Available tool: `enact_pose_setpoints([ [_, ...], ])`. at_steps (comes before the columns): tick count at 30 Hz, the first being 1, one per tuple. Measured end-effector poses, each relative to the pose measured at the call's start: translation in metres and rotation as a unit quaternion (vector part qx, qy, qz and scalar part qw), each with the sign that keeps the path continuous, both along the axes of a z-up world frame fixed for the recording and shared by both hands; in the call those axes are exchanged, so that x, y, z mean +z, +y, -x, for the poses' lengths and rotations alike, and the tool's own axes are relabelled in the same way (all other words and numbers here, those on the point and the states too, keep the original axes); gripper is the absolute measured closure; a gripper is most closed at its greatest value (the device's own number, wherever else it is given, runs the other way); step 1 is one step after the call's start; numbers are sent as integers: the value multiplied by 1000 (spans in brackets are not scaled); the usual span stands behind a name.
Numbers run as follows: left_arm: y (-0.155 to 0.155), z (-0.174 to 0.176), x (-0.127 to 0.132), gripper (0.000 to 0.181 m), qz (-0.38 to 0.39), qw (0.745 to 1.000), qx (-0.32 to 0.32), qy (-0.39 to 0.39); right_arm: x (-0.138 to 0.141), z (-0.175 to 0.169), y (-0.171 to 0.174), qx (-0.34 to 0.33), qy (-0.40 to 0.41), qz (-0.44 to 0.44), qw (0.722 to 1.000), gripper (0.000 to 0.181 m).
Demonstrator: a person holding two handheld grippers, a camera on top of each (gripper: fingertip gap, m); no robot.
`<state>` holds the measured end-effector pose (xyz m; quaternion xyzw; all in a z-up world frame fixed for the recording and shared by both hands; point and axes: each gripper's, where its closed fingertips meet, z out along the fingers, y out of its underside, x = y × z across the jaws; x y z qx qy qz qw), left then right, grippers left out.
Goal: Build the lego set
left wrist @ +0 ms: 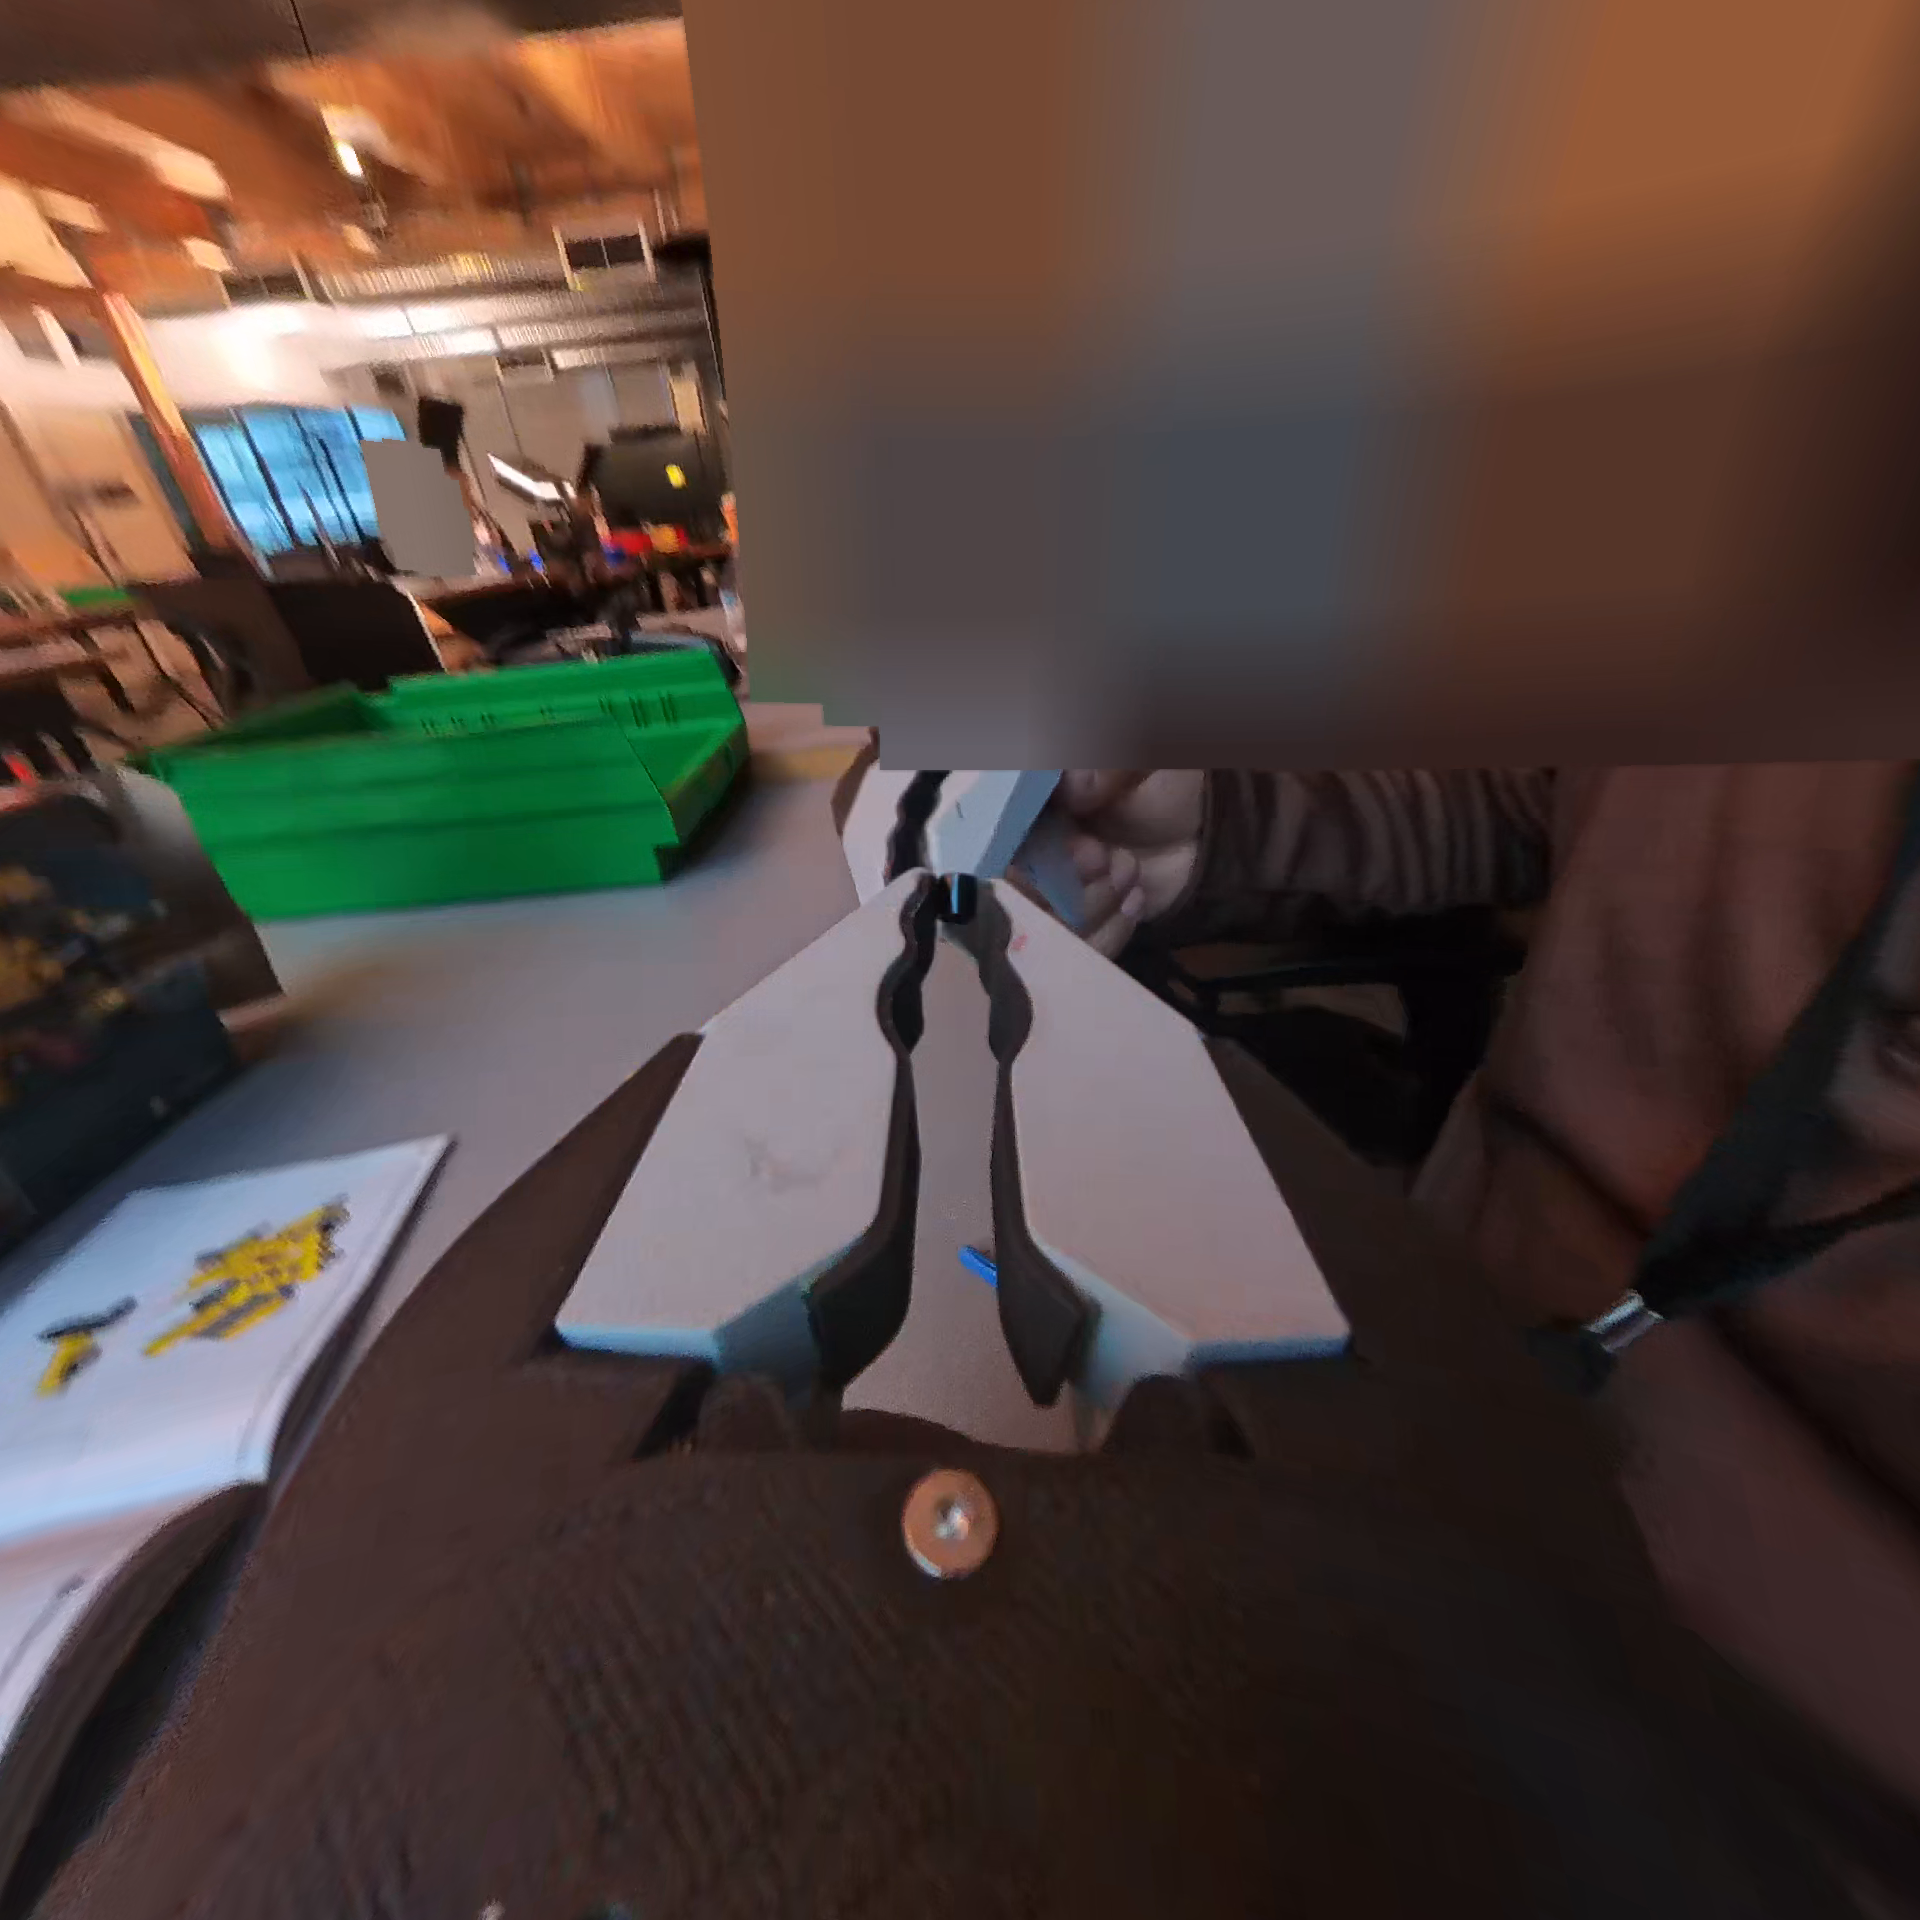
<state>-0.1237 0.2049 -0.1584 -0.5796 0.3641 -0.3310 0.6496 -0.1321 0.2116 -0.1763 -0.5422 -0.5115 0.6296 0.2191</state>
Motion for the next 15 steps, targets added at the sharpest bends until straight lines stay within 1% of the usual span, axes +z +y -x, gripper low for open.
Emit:
enact_pose_setpoints([
  [1,-1,-1,1,176,-17,1000,4,6,1,0,-6,19,1,13,1000,172],
  [3,-3,-5,-2,176,-27,999,1,25,5,-1,-12,43,12,40,998,179],
  [7,-4,-6,-2,177,-42,999,8,33,10,-6,-11,58,26,77,995,175],
  [9,-4,-7,-4,176,-43,998,6,40,15,-8,-11,67,38,91,993,176],
  [11,-5,-9,-4,176,-50,998,7,46,11,-6,-11,67,26,84,994,174],
  [15,-1,-9,-10,176,-70,994,30,81,8,-5,-9,57,11,69,996,177],
])
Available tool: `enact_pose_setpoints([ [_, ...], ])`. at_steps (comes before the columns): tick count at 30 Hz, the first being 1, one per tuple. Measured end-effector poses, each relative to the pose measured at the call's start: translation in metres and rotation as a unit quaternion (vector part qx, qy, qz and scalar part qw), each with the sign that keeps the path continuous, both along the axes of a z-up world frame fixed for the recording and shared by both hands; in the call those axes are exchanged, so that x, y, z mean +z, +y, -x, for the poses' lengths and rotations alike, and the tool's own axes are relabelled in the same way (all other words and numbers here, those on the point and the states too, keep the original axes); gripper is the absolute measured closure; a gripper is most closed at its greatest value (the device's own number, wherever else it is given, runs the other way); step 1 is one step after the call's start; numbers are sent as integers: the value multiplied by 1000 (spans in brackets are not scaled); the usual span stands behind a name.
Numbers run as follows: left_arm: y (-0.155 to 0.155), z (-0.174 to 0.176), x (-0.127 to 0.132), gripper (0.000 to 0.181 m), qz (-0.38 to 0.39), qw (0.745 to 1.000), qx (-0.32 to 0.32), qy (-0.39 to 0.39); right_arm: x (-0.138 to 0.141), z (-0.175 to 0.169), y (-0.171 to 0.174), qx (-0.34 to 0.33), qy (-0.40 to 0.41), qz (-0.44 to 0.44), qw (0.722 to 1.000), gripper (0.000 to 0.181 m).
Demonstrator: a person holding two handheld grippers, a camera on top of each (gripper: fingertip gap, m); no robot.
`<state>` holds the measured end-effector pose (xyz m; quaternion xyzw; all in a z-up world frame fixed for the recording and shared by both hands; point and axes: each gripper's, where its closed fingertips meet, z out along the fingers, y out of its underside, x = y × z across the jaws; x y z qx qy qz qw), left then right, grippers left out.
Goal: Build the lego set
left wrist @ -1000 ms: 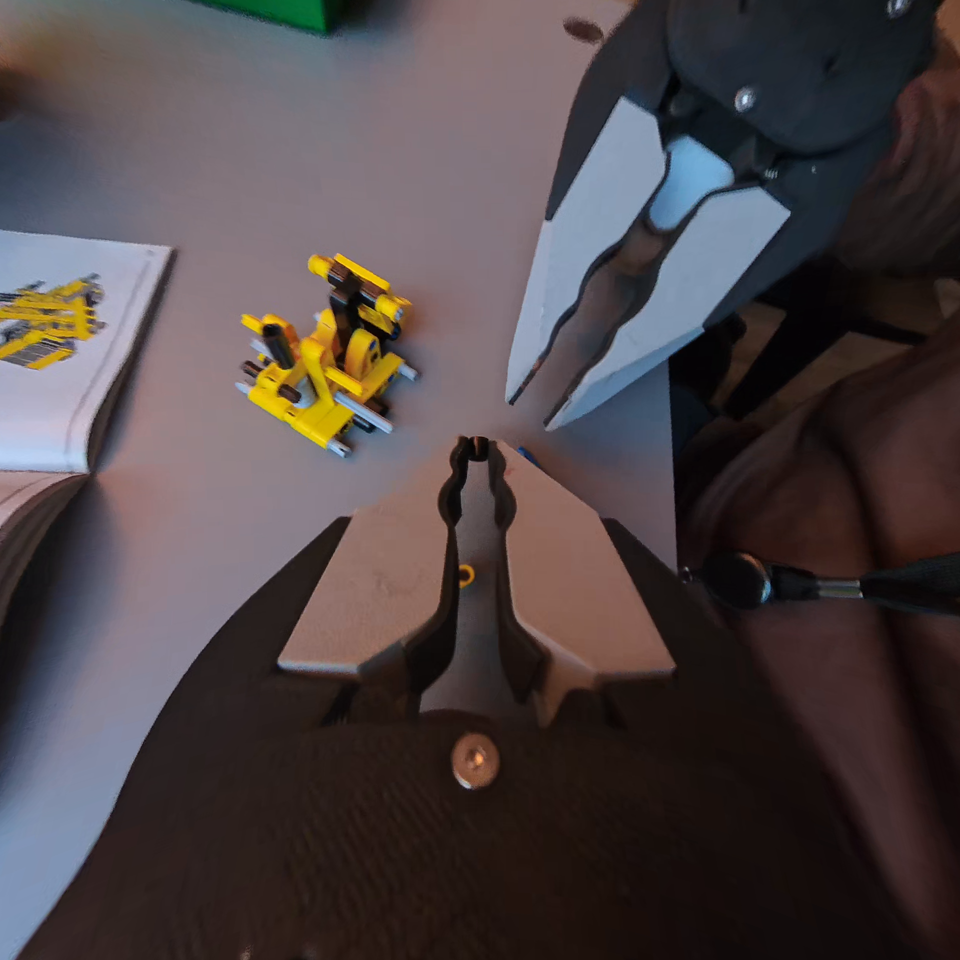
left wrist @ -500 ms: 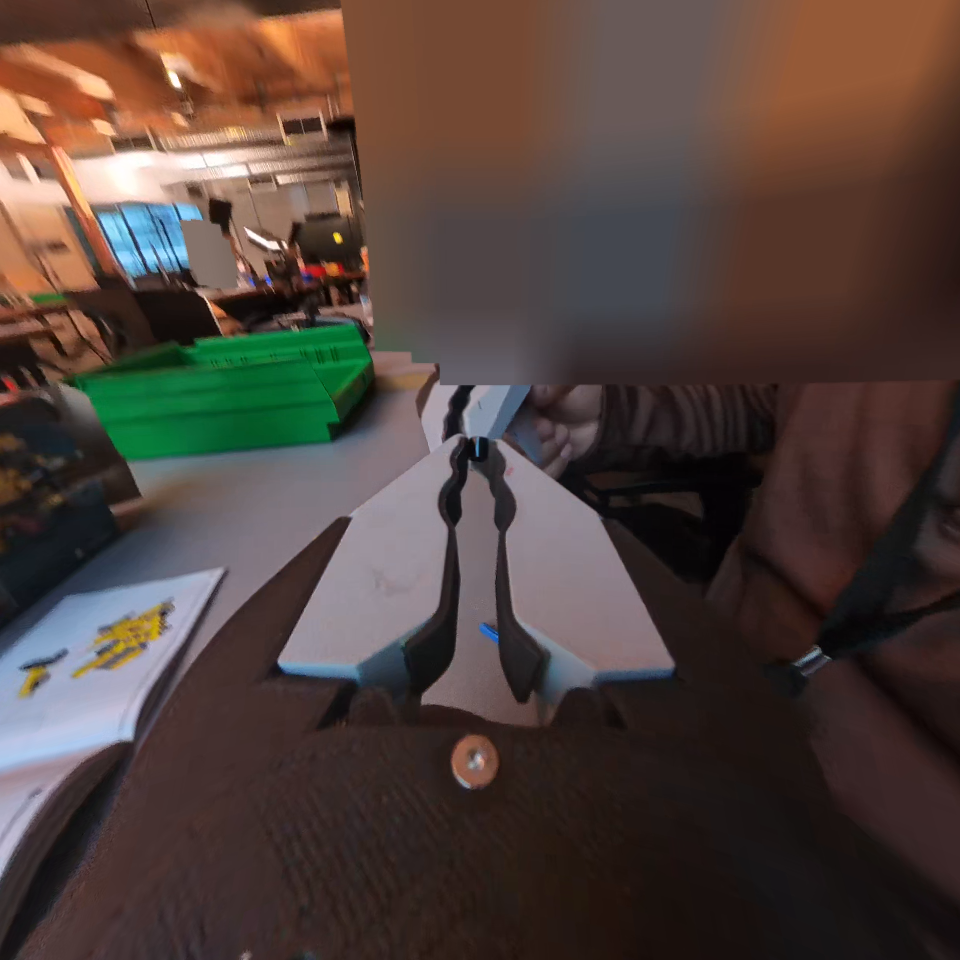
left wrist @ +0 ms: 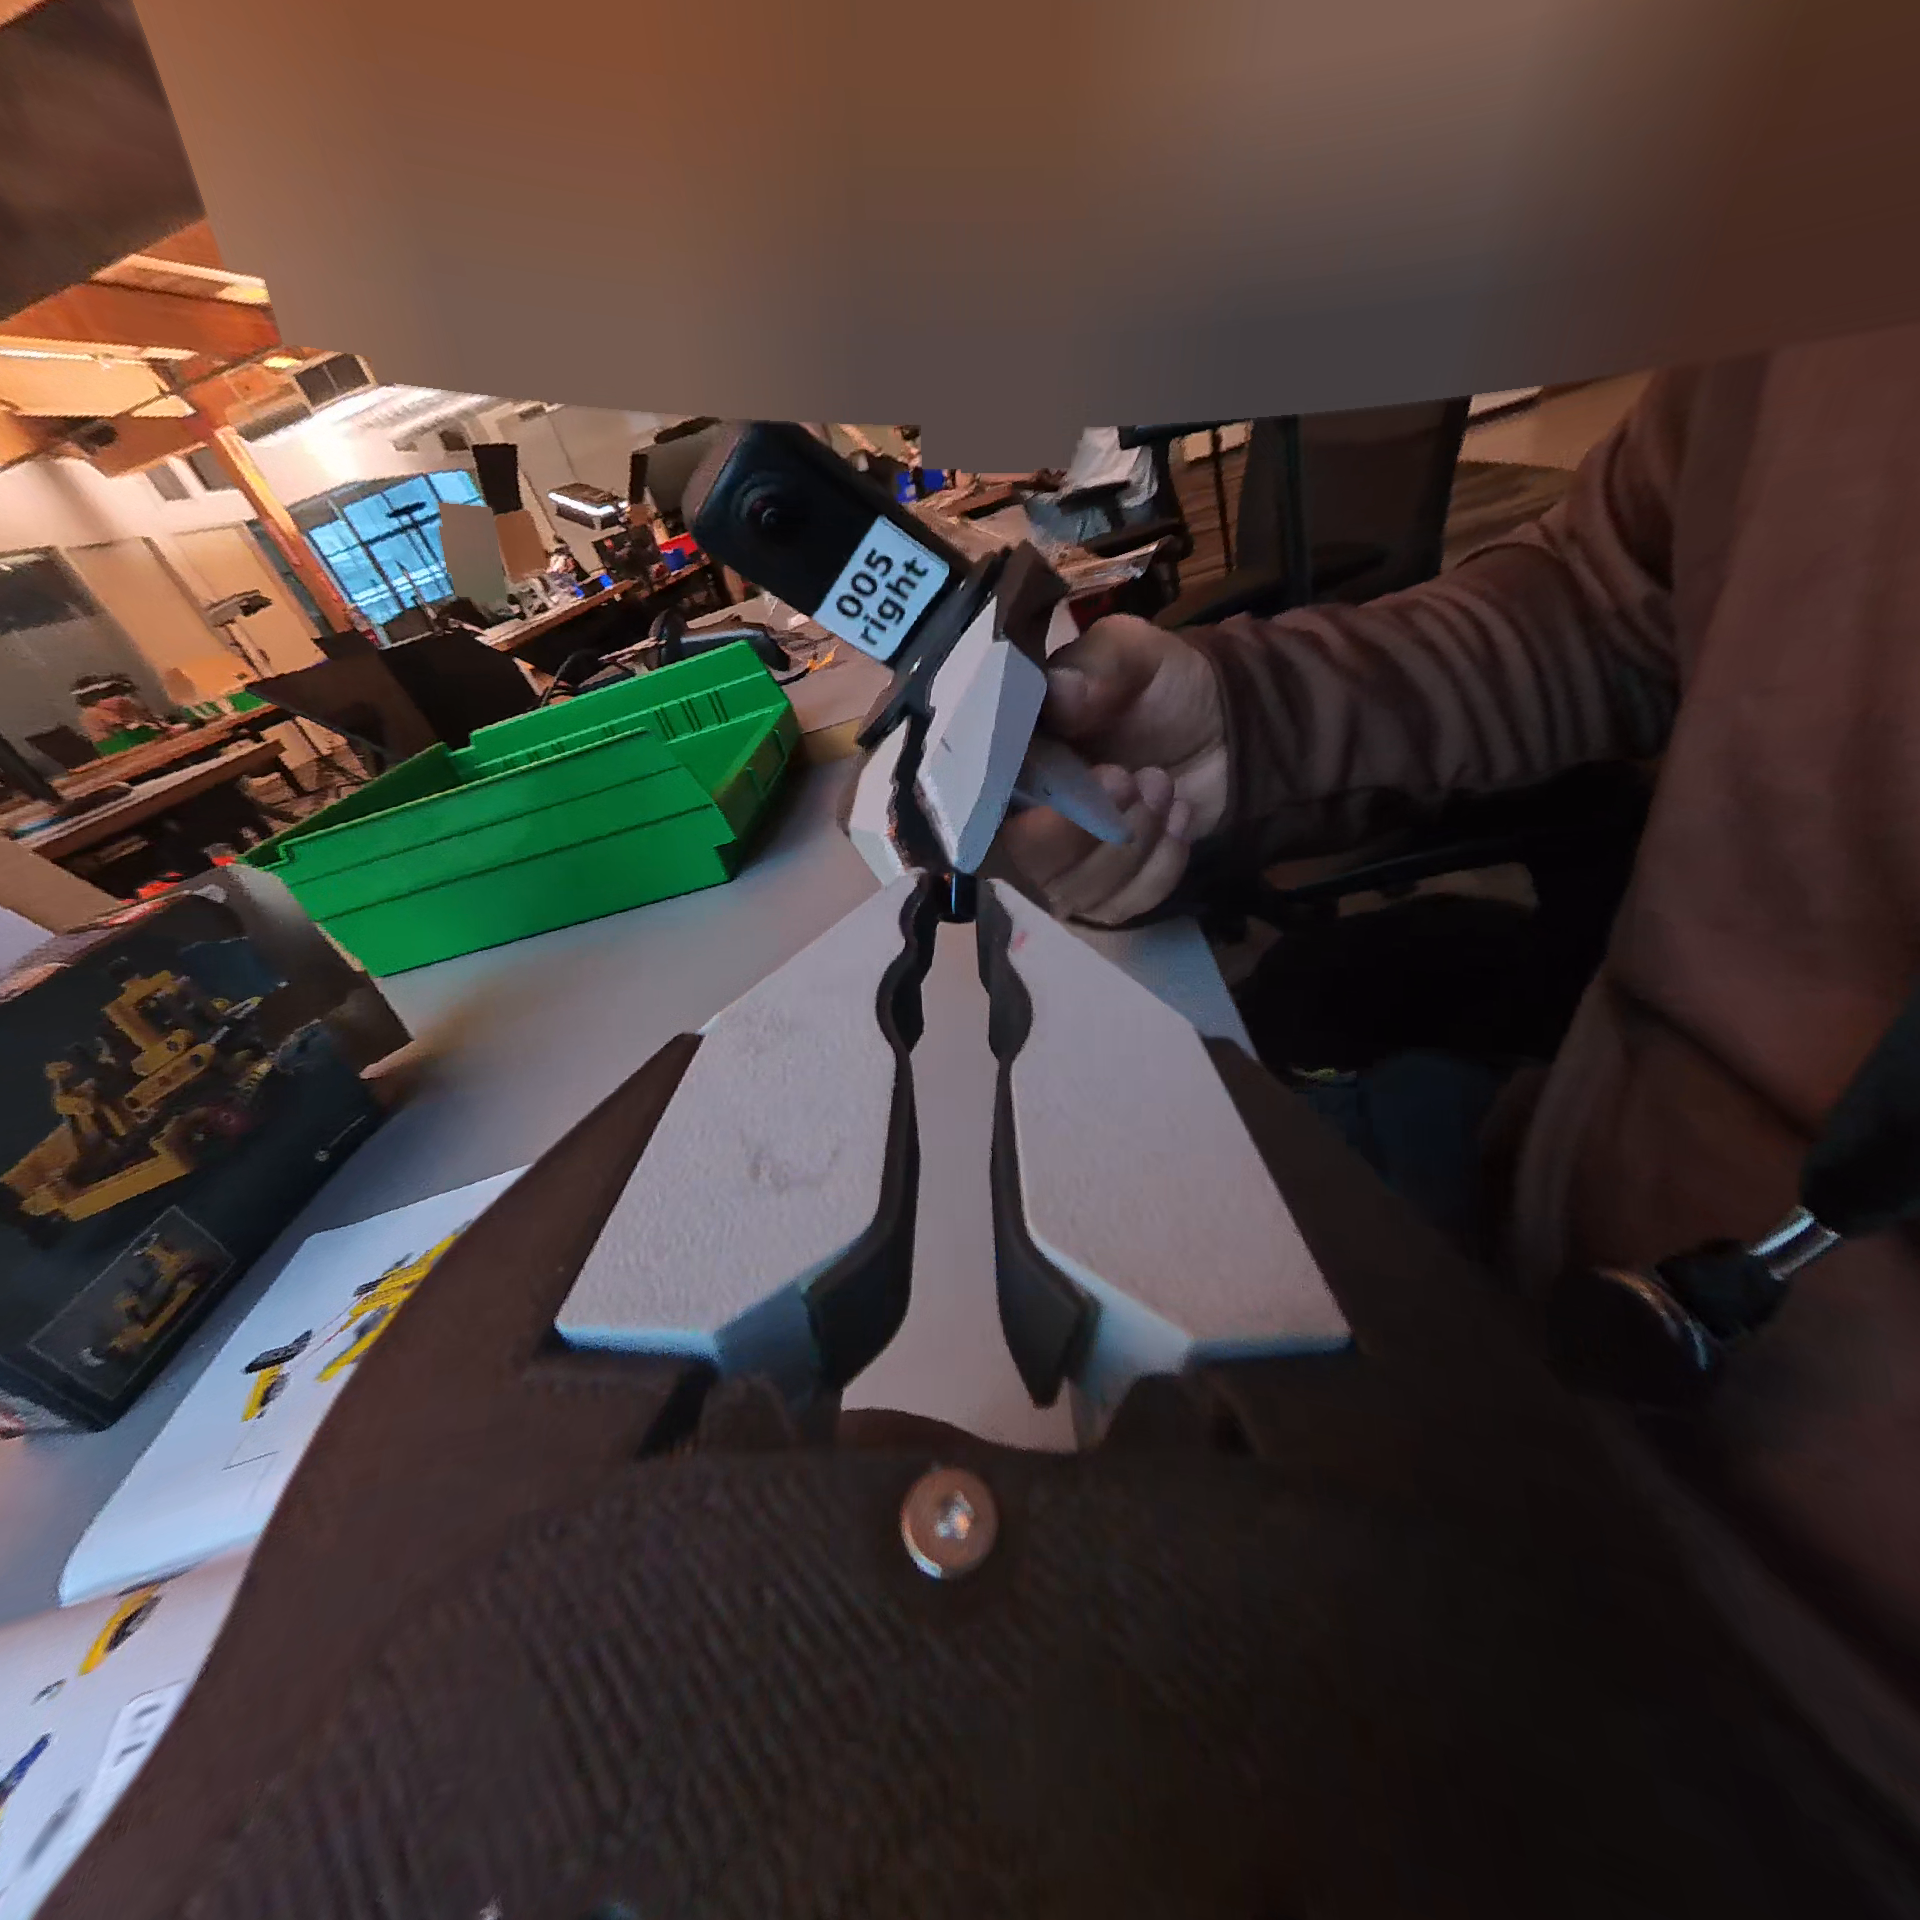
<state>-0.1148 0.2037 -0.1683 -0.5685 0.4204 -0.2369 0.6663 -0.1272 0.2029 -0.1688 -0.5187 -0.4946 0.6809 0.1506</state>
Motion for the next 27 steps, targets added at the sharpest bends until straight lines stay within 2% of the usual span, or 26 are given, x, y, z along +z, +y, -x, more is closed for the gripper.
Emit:
enact_pose_setpoints([
  [8,15,7,-20,177,-14,993,74,92,-21,7,15,-55,-61,-59,995,181],
  [16,31,21,-51,176,37,971,139,189,-51,20,30,-106,-139,-162,971,181],
  [22,39,28,-79,176,145,945,177,232,-79,26,37,-104,-226,-262,933,181],
  [27,34,26,-92,176,224,935,156,225,-91,23,31,-52,-285,-271,918,181],
])
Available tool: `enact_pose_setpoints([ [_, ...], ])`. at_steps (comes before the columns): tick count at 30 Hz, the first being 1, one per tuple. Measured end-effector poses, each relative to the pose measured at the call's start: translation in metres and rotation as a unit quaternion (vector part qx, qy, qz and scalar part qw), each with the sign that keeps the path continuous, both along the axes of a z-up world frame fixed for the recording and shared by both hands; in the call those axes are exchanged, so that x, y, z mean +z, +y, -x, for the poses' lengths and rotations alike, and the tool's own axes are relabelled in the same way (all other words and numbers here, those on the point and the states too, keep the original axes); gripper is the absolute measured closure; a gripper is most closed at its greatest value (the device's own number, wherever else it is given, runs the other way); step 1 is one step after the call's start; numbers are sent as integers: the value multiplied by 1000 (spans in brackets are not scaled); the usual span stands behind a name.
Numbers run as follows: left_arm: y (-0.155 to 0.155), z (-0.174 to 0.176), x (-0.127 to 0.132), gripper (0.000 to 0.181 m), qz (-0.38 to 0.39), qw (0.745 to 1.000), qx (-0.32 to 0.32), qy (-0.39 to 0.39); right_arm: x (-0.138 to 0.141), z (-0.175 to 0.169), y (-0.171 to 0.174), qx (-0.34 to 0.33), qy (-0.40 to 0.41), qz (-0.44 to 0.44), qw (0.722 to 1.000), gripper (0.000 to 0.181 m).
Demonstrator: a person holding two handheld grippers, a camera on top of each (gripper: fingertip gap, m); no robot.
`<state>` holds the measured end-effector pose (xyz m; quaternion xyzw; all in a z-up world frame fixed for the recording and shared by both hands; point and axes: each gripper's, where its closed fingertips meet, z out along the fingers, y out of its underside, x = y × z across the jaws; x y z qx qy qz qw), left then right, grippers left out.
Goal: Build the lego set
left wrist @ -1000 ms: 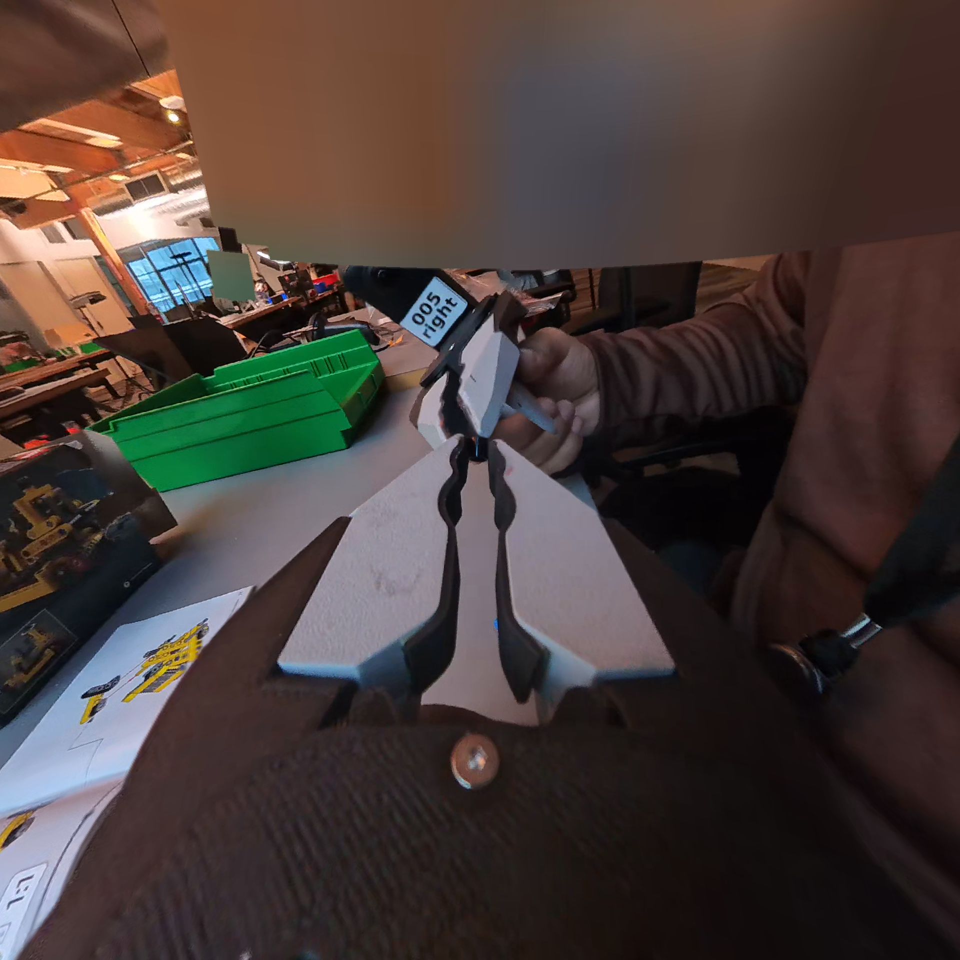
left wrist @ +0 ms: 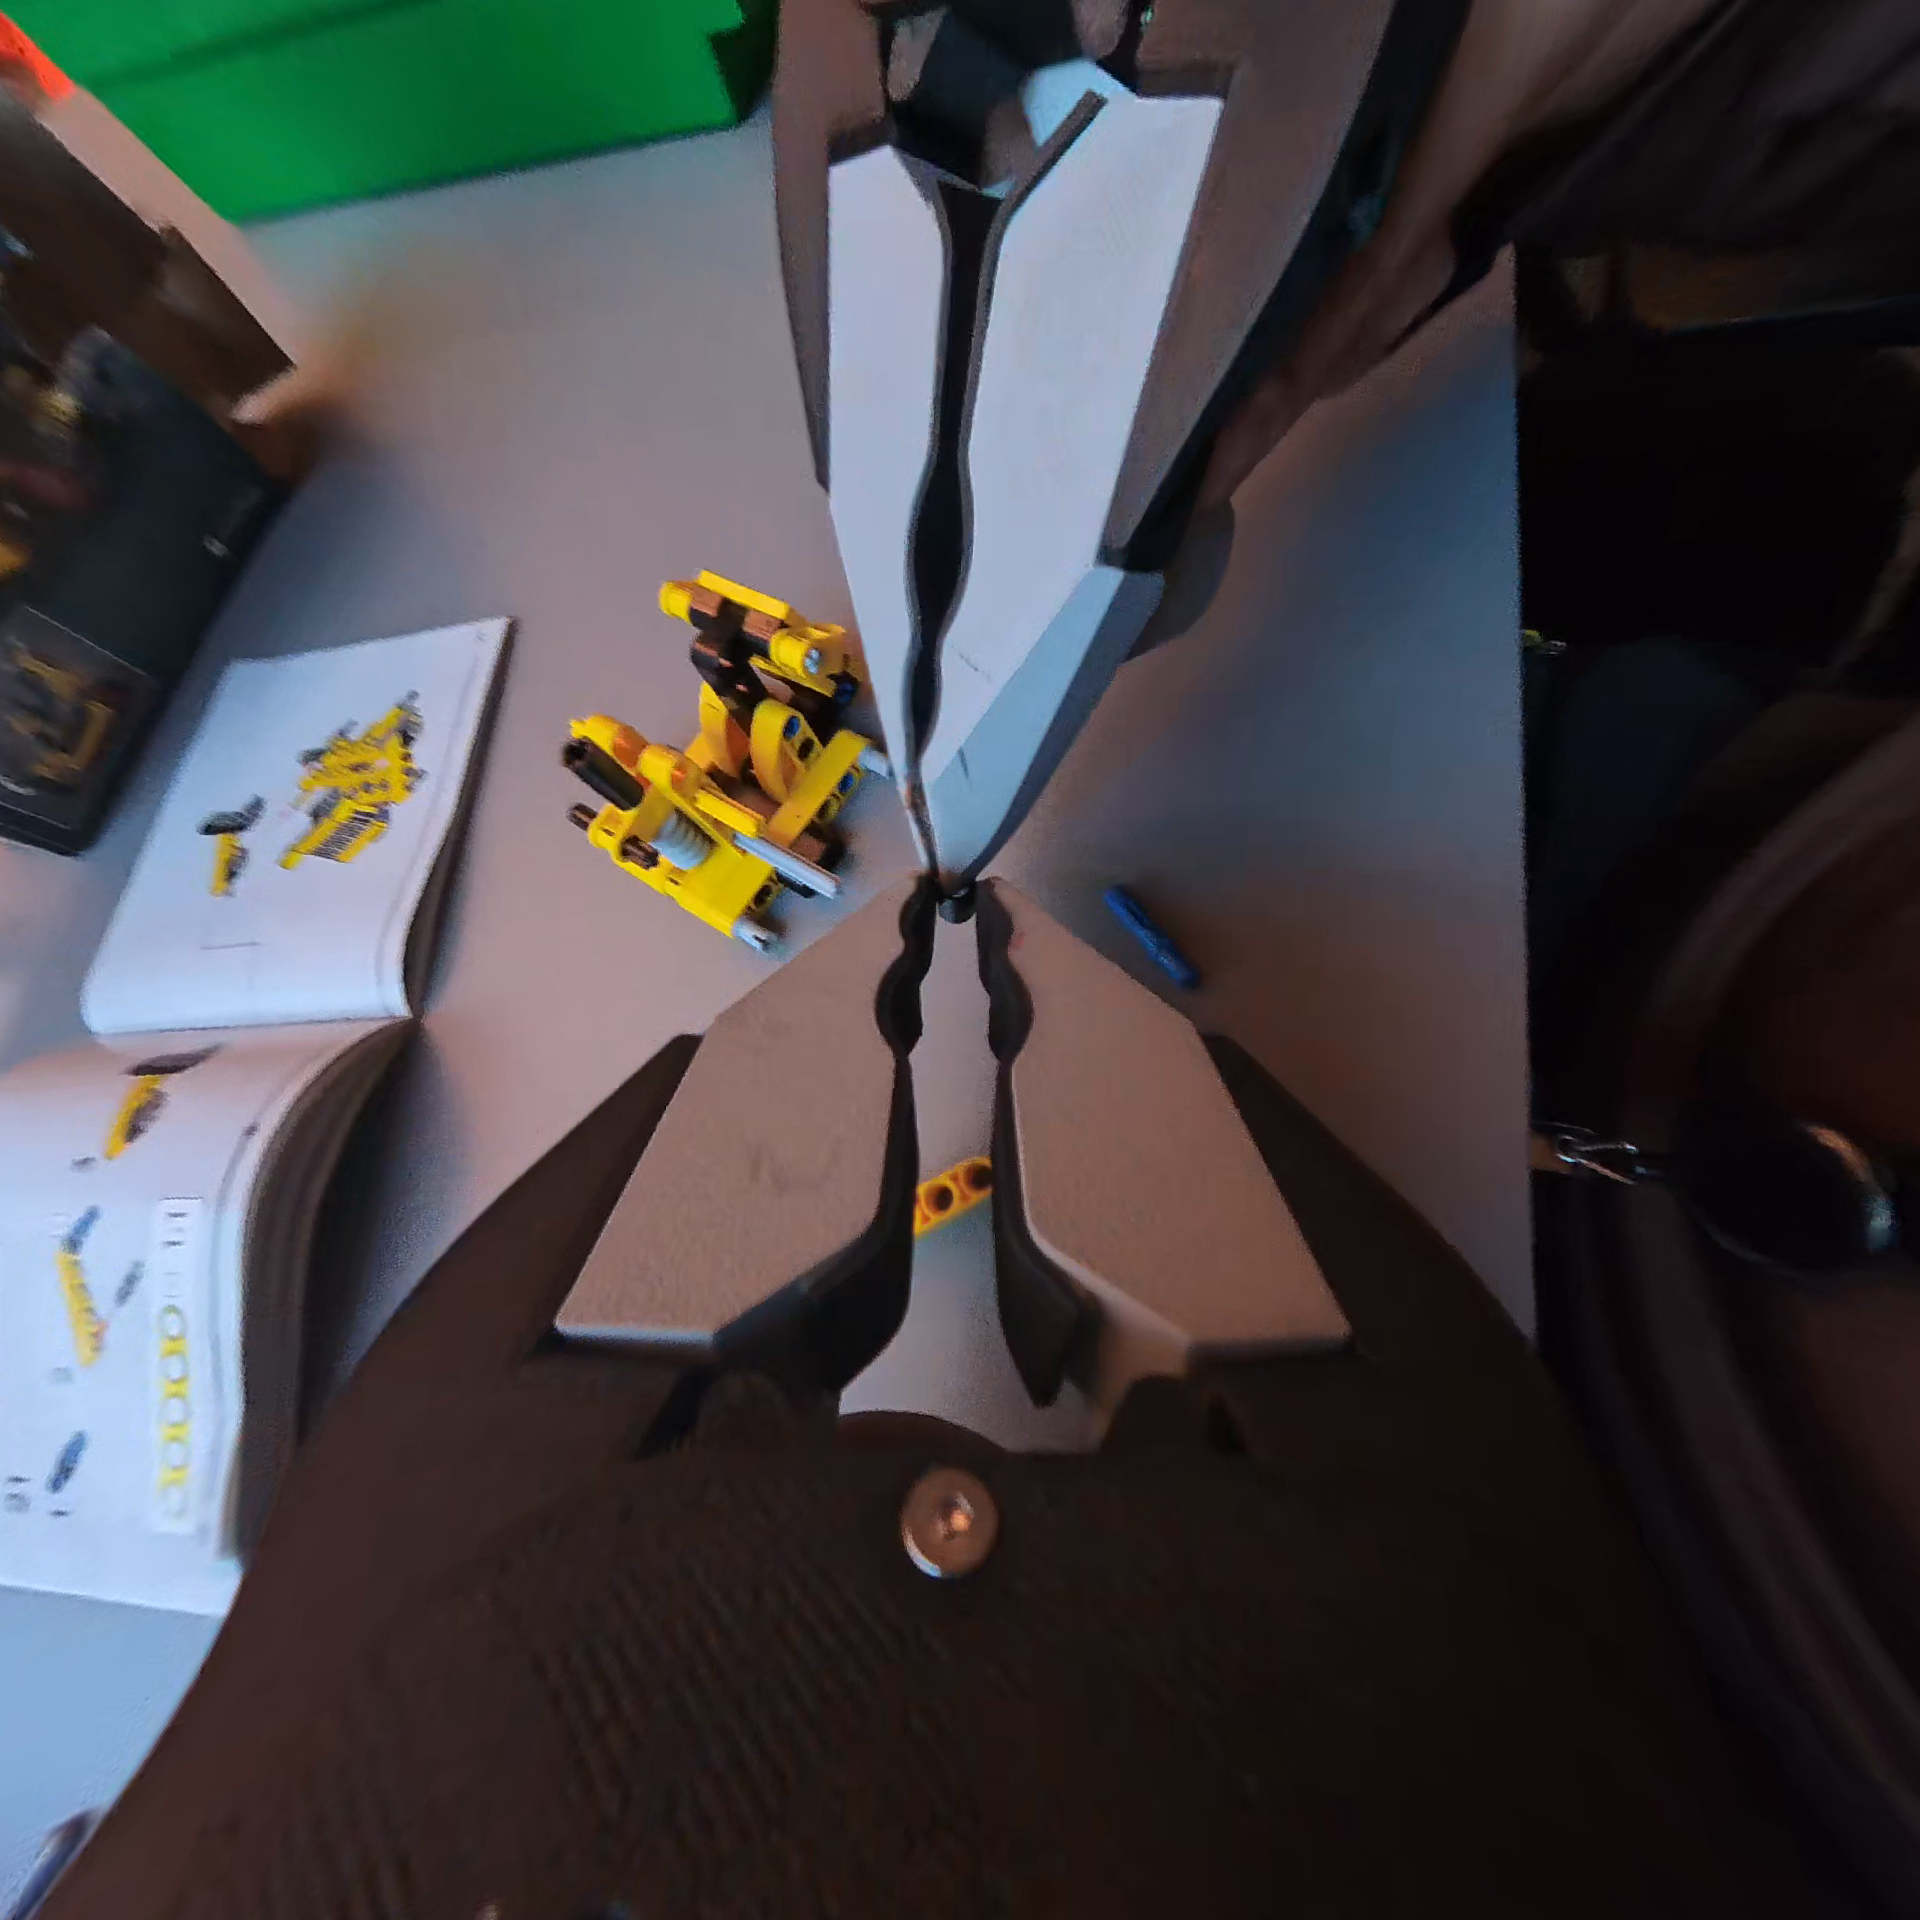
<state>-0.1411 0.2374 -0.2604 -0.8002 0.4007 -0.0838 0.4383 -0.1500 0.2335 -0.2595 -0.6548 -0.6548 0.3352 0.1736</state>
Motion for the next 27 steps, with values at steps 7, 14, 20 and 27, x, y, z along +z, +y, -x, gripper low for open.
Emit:
enact_pose_setpoints([
  [7,-5,-3,-8,174,22,1000,-12,13,-13,-4,-3,45,-88,-34,995,181],
  [14,-8,14,0,155,1,1000,3,2,-14,3,-6,57,-108,-39,992,181],
  [20,-14,35,33,151,-86,994,-7,-66,-14,5,-7,52,-112,-29,992,181],
  [27,-15,50,37,152,-116,992,14,-56,-13,6,-7,37,-102,-12,994,177],
])
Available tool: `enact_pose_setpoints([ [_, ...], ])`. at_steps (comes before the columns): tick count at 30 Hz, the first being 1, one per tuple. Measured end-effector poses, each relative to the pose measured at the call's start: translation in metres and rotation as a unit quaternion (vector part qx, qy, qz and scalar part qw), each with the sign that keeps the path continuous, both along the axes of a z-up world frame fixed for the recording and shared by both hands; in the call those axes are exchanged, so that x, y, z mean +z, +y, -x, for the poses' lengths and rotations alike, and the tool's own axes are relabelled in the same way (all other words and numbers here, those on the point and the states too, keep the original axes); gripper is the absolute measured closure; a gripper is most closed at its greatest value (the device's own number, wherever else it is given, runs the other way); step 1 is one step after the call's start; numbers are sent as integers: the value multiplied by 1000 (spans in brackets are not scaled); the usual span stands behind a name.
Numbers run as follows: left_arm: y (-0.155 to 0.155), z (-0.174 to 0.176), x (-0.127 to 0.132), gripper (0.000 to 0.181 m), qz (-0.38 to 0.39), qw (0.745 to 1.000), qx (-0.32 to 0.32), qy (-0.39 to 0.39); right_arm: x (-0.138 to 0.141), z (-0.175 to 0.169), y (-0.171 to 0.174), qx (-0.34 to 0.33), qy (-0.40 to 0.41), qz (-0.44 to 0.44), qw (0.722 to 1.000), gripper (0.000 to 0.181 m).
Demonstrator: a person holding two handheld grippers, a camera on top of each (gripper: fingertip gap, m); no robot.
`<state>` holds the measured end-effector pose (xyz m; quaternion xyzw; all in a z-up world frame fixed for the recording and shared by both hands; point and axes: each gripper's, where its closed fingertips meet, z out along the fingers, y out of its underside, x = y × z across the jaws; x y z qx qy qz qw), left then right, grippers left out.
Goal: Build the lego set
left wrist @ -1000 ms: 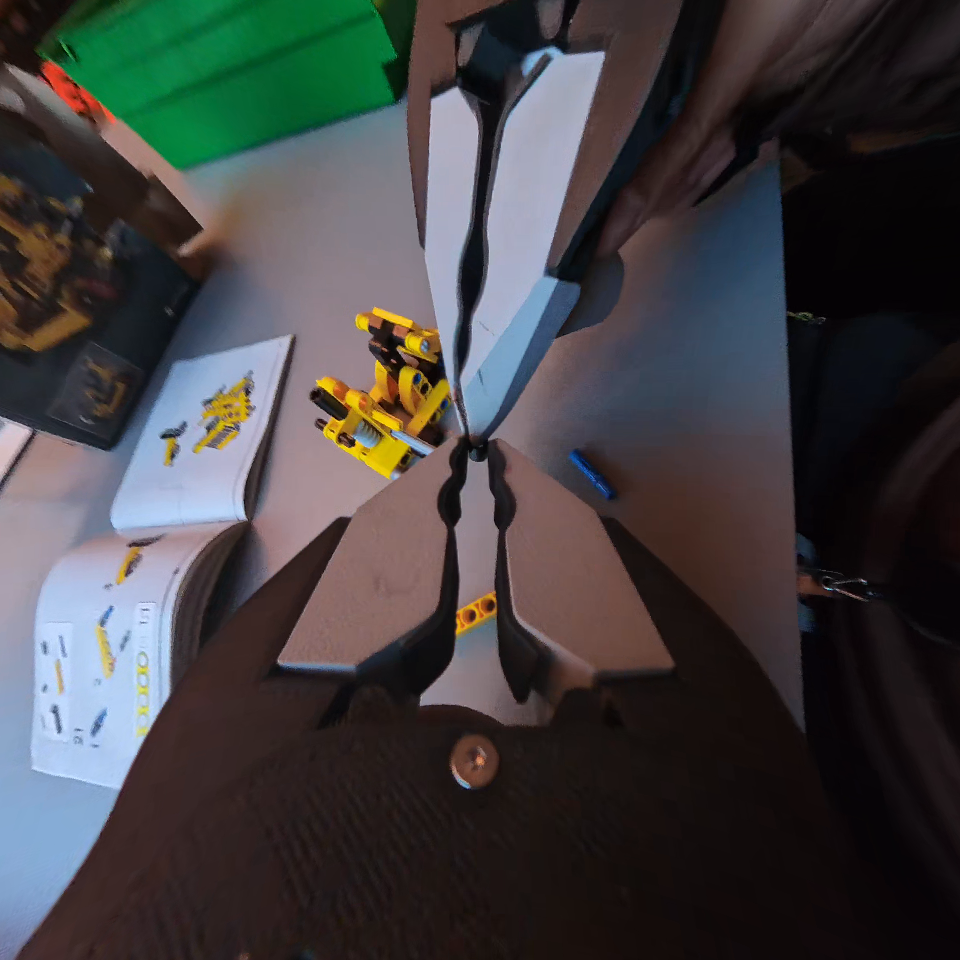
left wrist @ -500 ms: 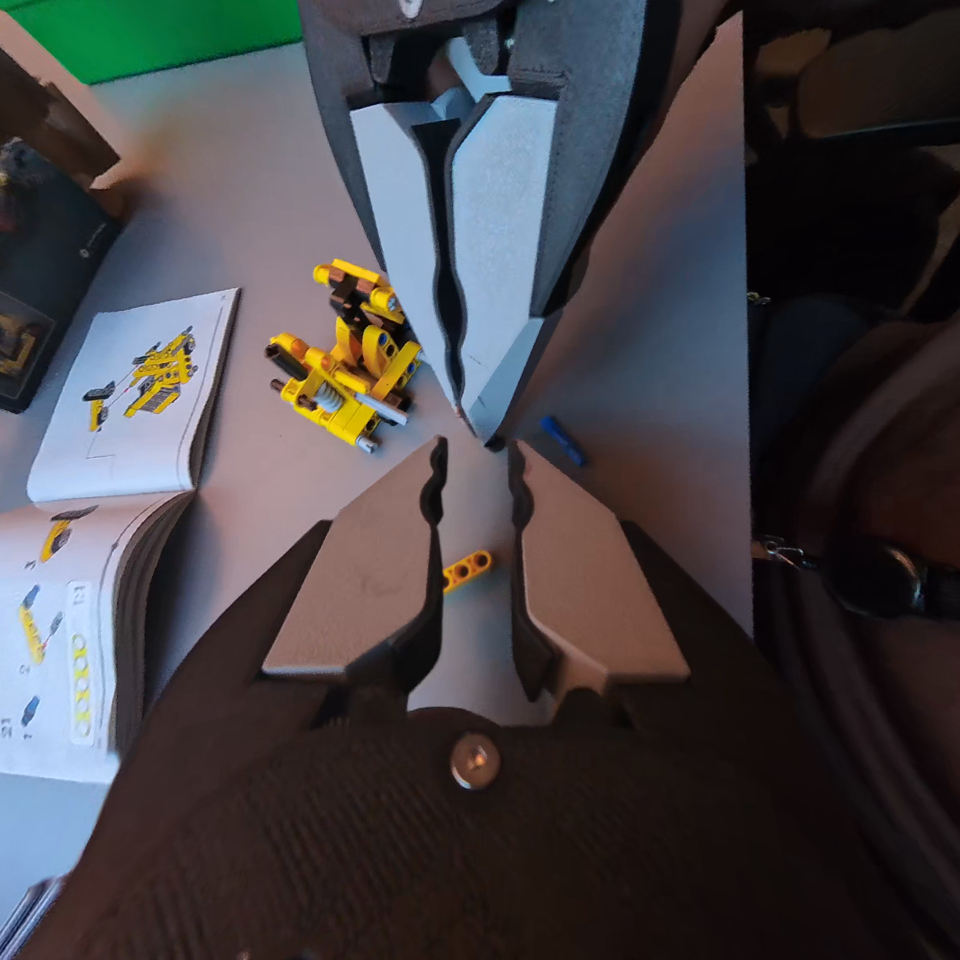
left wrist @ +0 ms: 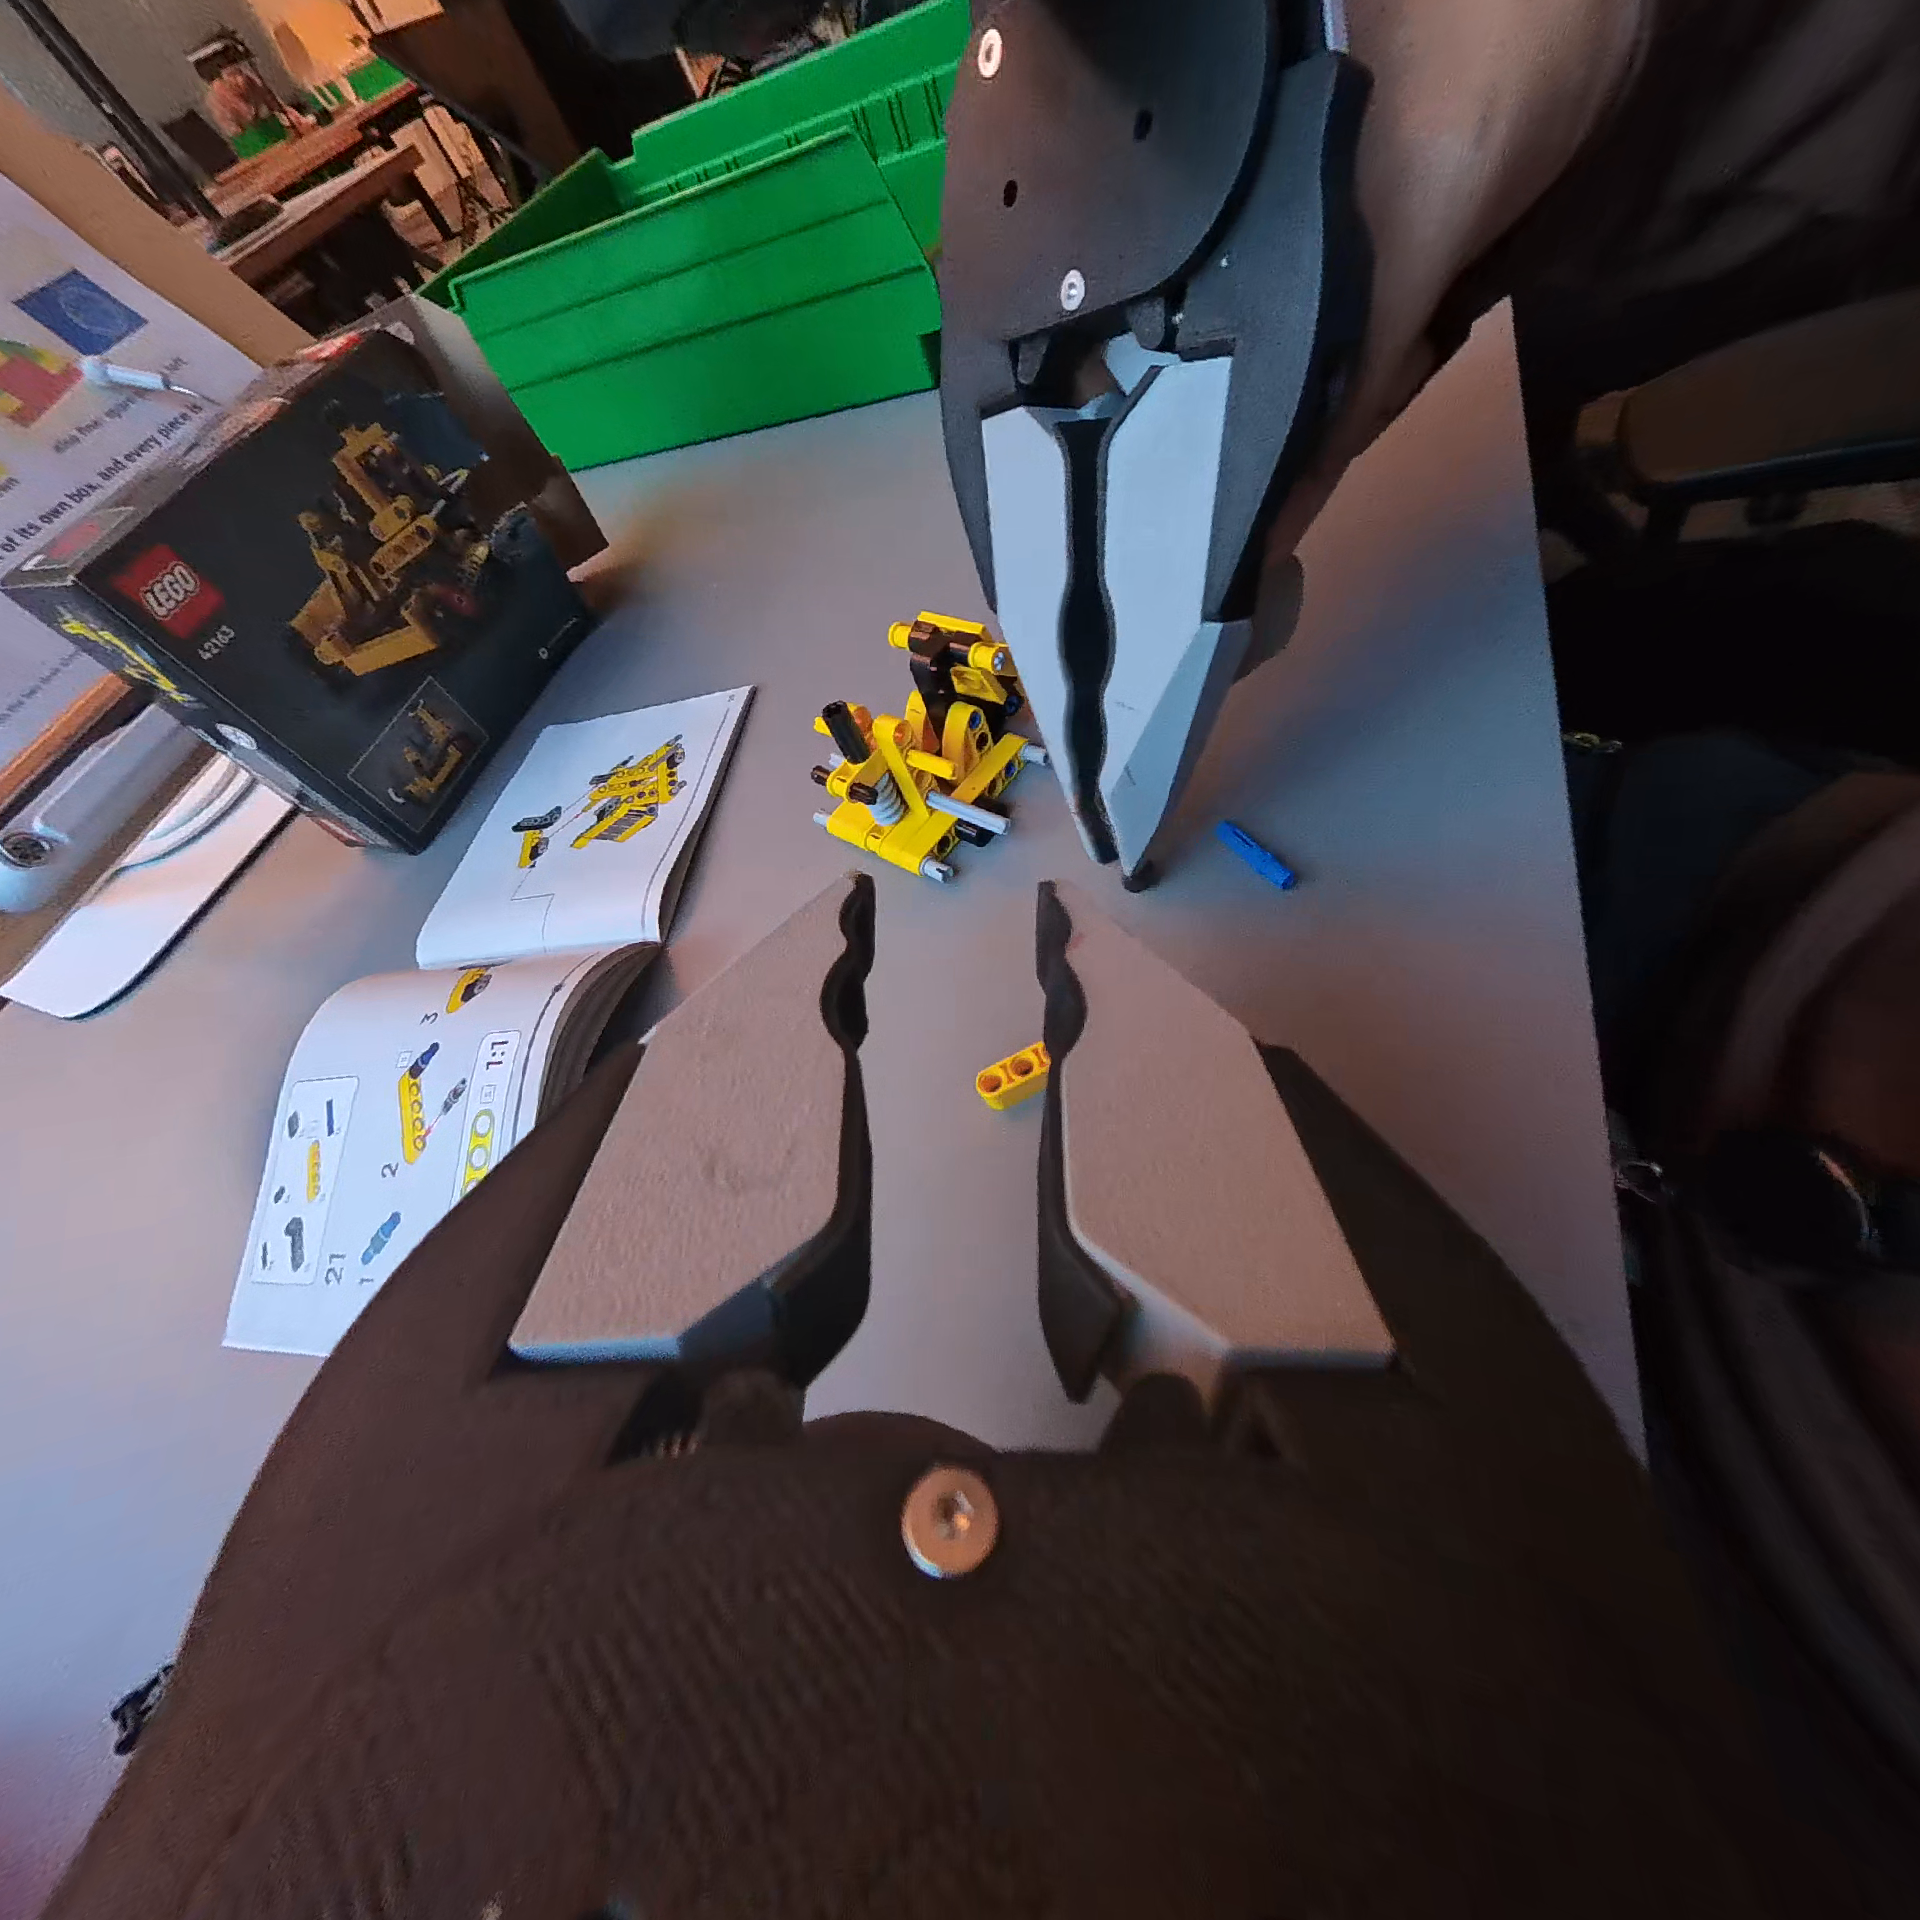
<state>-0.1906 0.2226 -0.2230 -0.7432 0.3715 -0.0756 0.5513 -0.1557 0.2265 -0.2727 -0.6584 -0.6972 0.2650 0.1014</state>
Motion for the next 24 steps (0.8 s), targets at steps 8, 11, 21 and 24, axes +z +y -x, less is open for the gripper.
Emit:
enact_pose_setpoints([
  [8,-1,-2,-3,153,13,1000,-9,0,25,-10,9,-8,55,-37,998,173],
  [11,0,-1,-2,153,19,1000,-8,-11,29,-16,7,-3,75,-51,996,179],
  [21,2,0,-5,154,33,999,-6,-11,6,-20,10,-11,57,-35,998,181],
  [24,1,0,-4,155,31,999,-6,-13,10,-20,10,-13,65,-25,997,181],
])
